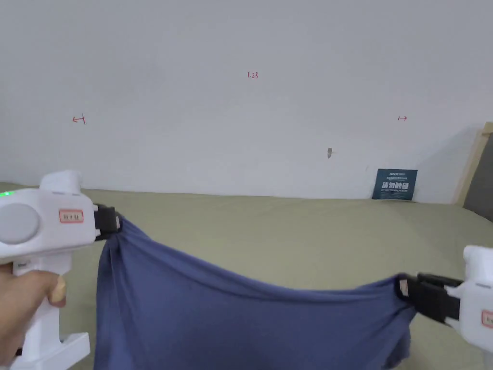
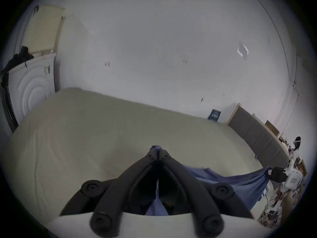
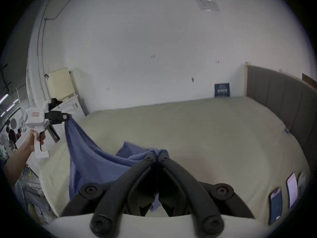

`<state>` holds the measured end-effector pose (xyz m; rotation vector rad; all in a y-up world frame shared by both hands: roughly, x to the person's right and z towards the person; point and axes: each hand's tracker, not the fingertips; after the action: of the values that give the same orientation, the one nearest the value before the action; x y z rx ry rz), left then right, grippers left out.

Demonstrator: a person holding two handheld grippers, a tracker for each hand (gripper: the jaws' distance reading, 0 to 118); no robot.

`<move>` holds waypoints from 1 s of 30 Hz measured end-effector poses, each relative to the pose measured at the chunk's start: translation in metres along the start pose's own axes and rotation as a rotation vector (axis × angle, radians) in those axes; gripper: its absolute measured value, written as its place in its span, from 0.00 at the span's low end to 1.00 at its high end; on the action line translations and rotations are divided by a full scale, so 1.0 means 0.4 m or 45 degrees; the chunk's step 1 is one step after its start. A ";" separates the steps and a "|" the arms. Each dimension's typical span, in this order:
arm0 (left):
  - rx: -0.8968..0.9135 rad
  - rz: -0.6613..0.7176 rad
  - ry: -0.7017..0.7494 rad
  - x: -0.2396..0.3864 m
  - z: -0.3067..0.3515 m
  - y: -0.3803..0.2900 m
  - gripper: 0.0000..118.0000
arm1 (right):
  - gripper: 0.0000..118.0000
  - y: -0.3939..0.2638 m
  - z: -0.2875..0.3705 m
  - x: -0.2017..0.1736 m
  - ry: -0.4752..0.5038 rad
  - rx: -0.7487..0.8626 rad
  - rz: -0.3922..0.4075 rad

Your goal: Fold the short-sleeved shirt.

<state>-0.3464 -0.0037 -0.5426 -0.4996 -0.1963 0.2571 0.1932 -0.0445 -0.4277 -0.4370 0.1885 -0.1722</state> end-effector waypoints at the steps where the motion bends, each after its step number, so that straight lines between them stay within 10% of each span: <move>1: 0.019 0.007 0.000 -0.004 0.009 0.028 0.00 | 0.01 0.028 -0.010 -0.004 -0.005 0.024 0.004; 30: 0.445 -0.102 0.122 0.006 0.039 0.461 0.00 | 0.01 0.457 -0.210 -0.137 -0.150 0.519 0.156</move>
<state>-0.3837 0.1601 -0.6201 -0.1562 -0.0746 0.1837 0.1448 0.0959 -0.5741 -0.0292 0.0605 -0.0607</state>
